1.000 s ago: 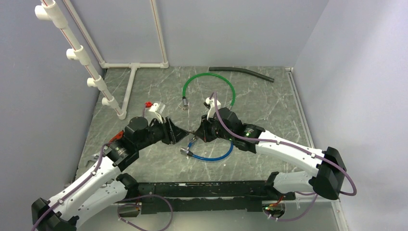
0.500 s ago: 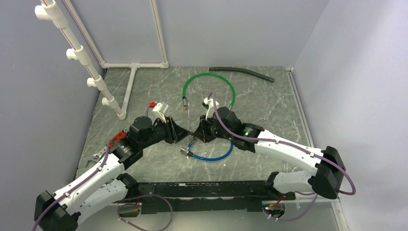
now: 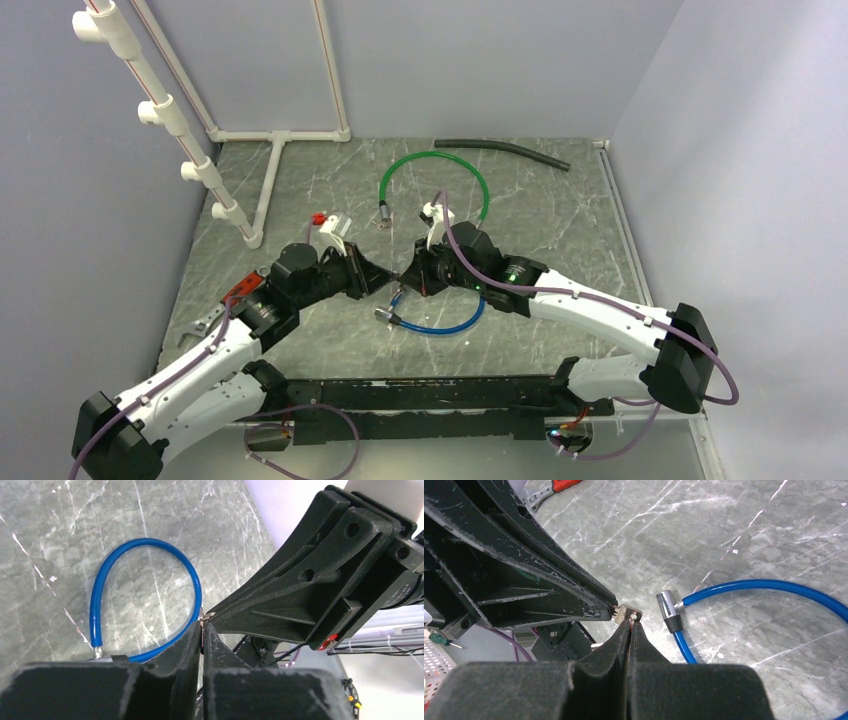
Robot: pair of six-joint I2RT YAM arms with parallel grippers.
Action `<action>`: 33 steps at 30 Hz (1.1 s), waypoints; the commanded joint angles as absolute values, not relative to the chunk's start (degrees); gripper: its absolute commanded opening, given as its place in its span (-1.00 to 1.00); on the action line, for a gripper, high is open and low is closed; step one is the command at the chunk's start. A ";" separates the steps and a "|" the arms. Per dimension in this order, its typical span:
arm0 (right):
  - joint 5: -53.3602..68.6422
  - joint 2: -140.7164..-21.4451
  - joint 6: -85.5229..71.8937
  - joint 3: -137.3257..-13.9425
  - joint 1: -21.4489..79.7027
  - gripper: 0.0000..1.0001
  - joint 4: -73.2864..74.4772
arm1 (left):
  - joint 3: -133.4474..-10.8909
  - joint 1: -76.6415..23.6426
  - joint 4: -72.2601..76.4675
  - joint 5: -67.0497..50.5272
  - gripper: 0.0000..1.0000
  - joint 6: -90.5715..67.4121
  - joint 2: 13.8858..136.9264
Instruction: Unlock with the key
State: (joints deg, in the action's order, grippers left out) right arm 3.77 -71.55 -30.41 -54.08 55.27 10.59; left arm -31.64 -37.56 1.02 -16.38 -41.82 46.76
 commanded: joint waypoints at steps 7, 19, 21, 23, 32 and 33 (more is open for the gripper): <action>5.88 -70.64 -28.63 -56.15 55.03 -0.98 8.71 | -33.53 -37.59 0.97 -18.75 -1.00 -39.75 45.86; 26.12 -56.71 -15.85 -50.45 46.92 0.57 3.57 | -42.42 -37.69 -7.21 -21.23 -1.00 -26.22 40.68; 29.16 -53.33 -14.18 -48.78 46.73 0.56 0.99 | -44.67 -37.68 -8.95 -23.34 -1.00 -25.30 41.31; 31.94 -51.65 -13.25 -48.22 46.58 0.53 0.28 | -46.69 -37.70 -11.00 -25.09 -1.00 -24.40 41.88; 44.17 -54.03 -12.33 -51.03 46.51 0.45 -2.00 | -57.69 -37.70 -21.25 -38.89 -1.00 -15.78 49.56; 44.83 -54.18 -11.66 -51.40 46.49 0.45 -1.30 | -58.85 -37.70 -22.89 -38.98 -1.00 -14.65 50.05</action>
